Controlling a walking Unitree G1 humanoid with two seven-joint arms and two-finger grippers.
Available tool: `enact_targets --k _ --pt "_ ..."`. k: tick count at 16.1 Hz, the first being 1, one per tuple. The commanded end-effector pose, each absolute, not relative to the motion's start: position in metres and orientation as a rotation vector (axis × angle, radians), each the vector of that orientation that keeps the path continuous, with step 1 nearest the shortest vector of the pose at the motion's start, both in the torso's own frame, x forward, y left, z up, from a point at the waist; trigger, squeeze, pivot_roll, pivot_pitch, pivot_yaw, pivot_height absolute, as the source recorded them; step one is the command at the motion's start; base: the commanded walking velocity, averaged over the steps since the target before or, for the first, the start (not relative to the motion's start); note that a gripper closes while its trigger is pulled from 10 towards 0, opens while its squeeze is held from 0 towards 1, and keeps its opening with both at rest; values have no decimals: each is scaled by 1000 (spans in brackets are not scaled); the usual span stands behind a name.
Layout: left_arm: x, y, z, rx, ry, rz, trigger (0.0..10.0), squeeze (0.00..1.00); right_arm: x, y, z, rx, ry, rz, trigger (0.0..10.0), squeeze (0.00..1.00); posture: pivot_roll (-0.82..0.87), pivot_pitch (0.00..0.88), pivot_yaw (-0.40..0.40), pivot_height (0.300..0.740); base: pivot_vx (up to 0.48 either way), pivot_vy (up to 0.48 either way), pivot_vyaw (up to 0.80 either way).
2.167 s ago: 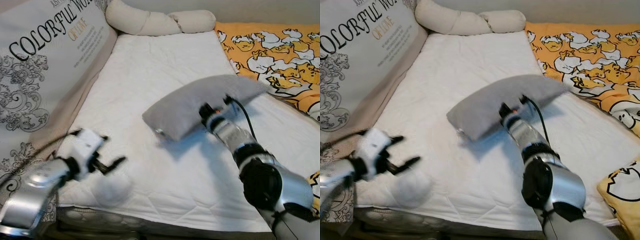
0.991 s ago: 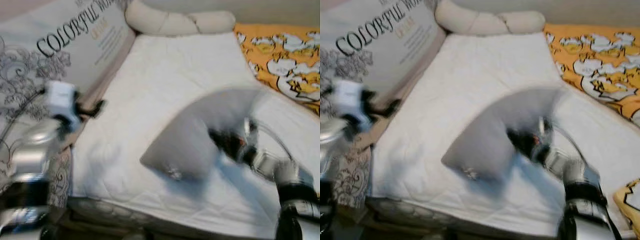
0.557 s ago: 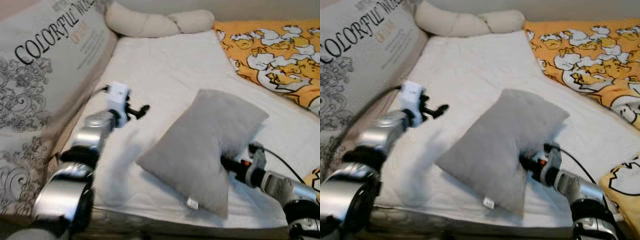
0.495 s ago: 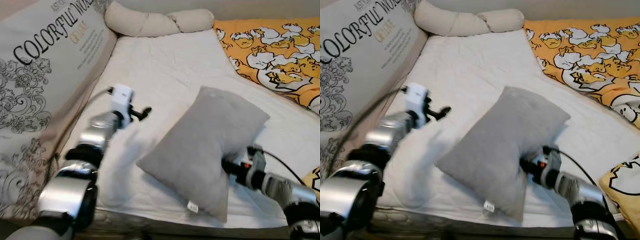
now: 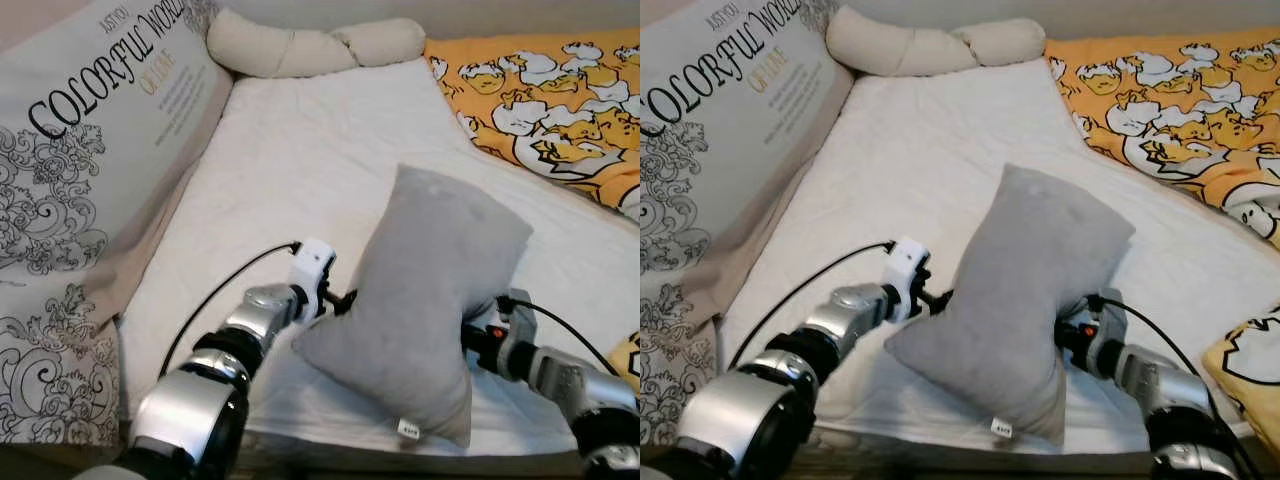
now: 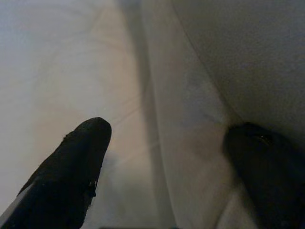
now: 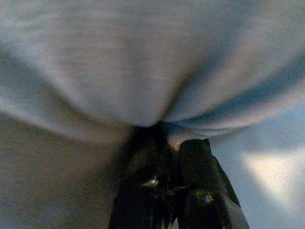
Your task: Clean up the room
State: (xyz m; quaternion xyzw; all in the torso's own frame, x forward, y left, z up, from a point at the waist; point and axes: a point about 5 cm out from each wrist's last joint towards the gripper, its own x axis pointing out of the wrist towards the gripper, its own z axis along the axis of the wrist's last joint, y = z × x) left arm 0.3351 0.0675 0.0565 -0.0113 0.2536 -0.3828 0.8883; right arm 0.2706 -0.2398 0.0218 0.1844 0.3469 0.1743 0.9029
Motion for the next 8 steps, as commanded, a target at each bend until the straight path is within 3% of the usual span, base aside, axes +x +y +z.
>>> enact_targets --k 1,5,8 --pt "335 64 67 -93 498 -940 10000 1000 300 -212 42 340 623 430 0 0 -62 0 131 740 0 0 0" --pt "333 93 70 -149 477 -1020 10000 1000 326 -174 60 304 566 542 0 0 -25 0 105 740 0 0 0" --pt "327 118 60 -157 515 -992 10000 1000 328 -168 57 268 582 562 0 0 -13 0 88 740 0 0 0"
